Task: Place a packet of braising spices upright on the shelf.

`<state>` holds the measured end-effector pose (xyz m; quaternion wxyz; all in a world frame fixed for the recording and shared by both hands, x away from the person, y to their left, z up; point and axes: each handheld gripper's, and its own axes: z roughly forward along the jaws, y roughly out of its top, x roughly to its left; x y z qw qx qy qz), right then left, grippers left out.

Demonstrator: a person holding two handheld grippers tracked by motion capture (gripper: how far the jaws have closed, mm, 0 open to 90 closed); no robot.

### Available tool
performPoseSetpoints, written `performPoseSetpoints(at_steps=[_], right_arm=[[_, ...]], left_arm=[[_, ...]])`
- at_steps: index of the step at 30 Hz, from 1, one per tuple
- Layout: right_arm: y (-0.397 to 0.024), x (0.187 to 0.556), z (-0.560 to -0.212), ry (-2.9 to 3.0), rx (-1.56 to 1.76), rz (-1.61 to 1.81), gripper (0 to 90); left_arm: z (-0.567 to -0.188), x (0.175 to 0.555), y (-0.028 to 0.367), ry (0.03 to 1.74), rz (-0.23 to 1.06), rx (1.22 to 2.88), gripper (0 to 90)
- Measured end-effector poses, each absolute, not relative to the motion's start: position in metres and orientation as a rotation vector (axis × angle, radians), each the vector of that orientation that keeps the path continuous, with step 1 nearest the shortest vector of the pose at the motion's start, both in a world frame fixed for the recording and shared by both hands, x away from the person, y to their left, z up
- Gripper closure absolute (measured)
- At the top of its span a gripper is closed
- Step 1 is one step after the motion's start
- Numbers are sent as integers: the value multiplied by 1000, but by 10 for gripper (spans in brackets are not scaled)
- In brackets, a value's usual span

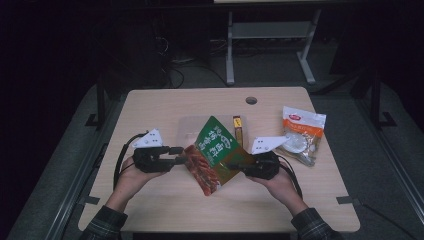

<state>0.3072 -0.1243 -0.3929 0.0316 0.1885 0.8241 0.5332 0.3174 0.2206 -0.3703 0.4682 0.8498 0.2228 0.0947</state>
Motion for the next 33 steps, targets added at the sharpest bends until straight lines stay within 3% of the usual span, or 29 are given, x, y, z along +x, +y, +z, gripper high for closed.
performPoseSetpoints(at_steps=[17, 33], right_arm=[[-128, 300, -368, 2560, 452, 1552, 900], [-130, 301, -340, 2565, 380, 1509, 900]], left_arm=[[-394, 310, 247, 591, 263, 2140, 281], [-422, 300, 262, 596, 298, 2192, 145]])
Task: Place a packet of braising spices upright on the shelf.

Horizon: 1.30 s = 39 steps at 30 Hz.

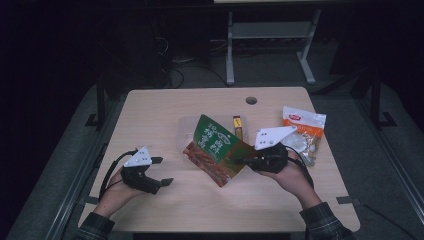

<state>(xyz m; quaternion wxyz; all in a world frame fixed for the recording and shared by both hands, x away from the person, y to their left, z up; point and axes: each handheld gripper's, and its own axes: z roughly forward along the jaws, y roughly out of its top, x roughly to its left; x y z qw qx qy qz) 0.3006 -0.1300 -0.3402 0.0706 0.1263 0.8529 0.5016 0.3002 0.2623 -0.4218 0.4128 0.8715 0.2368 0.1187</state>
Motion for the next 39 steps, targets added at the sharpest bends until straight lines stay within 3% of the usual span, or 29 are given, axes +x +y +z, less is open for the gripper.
performPoseSetpoints(at_steps=[12, 39], right_arm=[[-121, 309, -322, 2541, 364, 1522, 900], [-91, 367, -292, 2498, 493, 1447, 900]], left_arm=[[-435, 301, 269, 597, 304, 2194, 142], [-440, 304, 267, 598, 316, 2211, 138]])
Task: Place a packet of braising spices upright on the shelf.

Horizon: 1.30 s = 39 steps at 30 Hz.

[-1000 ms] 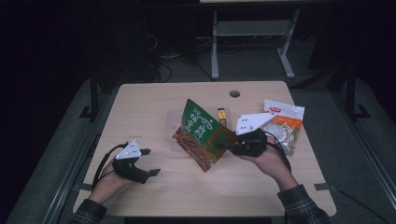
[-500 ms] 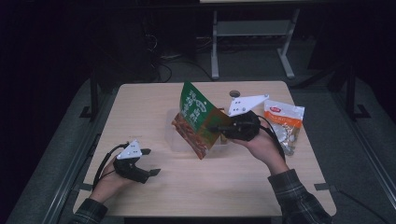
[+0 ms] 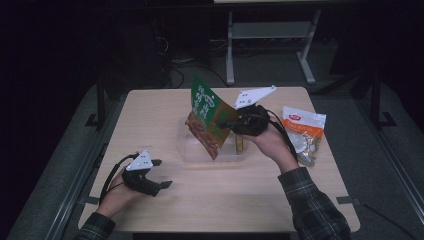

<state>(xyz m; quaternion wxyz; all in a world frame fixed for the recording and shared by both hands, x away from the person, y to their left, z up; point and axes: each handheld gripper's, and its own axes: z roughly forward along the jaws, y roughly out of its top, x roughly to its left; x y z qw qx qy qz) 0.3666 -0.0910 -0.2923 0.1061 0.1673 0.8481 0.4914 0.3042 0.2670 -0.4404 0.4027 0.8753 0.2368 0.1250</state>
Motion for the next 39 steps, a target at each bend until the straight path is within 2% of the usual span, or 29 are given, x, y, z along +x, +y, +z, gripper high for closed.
performPoseSetpoints(at_steps=[39], right_arm=[[-63, 402, -317, 2521, 549, 1384, 900]], left_arm=[[-441, 305, 269, 602, 297, 2230, 139]])
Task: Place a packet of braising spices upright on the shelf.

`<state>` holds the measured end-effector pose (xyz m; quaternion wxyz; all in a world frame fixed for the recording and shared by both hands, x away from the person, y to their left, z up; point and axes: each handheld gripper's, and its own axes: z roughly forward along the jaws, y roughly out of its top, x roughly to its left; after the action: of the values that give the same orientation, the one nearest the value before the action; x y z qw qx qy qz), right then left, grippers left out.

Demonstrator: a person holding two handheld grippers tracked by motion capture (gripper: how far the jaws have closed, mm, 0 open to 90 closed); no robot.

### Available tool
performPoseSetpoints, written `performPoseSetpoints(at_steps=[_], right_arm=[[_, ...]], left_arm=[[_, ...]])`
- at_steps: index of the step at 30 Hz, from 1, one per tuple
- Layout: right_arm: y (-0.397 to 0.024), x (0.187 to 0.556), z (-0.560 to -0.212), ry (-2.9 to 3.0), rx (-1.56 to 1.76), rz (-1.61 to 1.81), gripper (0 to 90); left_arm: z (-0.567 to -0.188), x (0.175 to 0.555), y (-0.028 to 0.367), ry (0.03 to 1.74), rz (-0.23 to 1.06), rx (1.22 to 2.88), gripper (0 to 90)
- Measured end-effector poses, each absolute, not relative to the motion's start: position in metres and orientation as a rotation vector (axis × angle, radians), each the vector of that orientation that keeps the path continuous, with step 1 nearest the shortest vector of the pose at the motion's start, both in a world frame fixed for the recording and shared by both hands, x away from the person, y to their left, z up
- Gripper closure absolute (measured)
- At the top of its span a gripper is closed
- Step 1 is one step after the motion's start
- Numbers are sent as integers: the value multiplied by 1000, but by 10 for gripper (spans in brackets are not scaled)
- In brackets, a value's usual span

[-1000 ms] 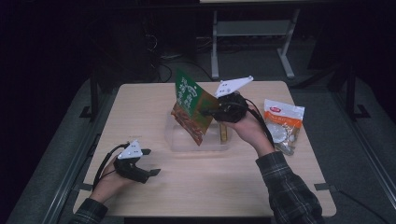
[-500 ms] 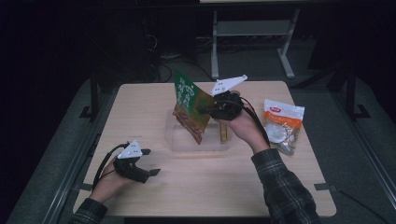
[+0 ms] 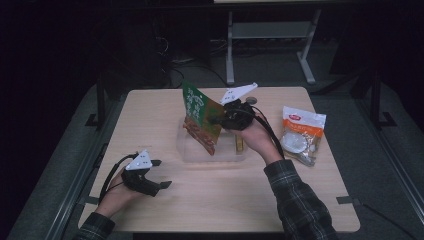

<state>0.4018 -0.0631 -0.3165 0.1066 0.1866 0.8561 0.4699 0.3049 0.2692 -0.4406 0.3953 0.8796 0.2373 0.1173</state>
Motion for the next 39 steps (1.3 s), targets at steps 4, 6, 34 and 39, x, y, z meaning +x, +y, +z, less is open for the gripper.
performPoseSetpoints(at_steps=[4, 6, 34, 39], right_arm=[[-60, 403, -319, 2527, 550, 1375, 900], [-57, 404, -321, 2533, 561, 1371, 900], [-41, 413, -340, 2559, 610, 1365, 868], [-42, 411, -341, 2574, 615, 1357, 762]], left_arm=[[-441, 305, 269, 602, 296, 2228, 139], [-441, 305, 269, 599, 295, 2234, 139], [-442, 306, 269, 580, 288, 2253, 139], [-443, 306, 267, 583, 289, 2250, 139]])
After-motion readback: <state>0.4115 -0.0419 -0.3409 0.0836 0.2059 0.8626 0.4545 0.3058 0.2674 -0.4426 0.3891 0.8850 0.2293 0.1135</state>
